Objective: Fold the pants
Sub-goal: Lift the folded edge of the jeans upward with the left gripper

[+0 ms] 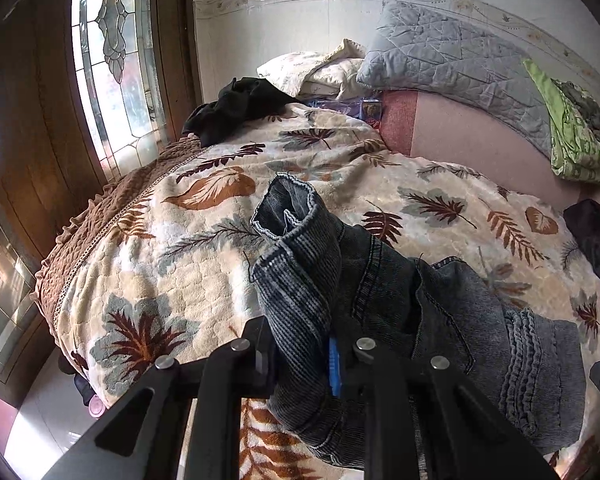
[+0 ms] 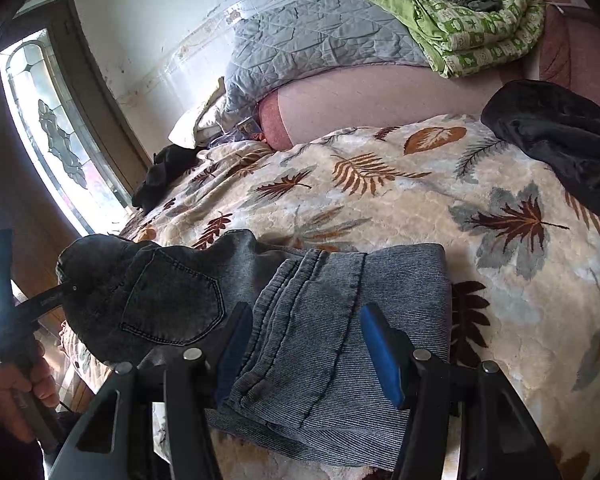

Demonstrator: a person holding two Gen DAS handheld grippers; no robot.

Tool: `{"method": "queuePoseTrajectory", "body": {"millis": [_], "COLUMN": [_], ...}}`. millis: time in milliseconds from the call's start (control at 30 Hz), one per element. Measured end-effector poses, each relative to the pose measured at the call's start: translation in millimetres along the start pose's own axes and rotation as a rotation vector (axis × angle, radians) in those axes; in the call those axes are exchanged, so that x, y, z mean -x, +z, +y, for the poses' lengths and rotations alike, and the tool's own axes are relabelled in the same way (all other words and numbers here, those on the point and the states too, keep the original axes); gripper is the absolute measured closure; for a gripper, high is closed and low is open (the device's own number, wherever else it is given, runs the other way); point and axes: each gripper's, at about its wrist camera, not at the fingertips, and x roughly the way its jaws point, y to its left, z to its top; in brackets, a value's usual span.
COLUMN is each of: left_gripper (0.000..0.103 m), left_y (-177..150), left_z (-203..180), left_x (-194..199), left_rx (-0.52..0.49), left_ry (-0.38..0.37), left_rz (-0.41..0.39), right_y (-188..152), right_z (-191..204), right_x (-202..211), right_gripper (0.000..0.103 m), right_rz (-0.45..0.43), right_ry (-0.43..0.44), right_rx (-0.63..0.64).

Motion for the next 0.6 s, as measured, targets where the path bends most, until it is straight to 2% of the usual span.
{"method": "queuePoseTrajectory", "body": {"millis": [333,600], "left_gripper": [0.085,0.085], "left_y": [2.0,-2.4], "left_z": [-24.4,-70.0], "left_x": [21.8,53.3], "left_rx": [-0.042,-0.143], "left_ry": [-0.022,-0.089], "left_rz": [-0.052,-0.123], "right_y": [2.3,5.6], "right_z": [-23.9,-53.5], "right_x": [13.1,32.0], "right_gripper": [0.043,0.043], "right_rz": [-0.025,-0.059], "right_ry": [-0.030,-0.060], "right_rx": [-0.041,-0.105]}}
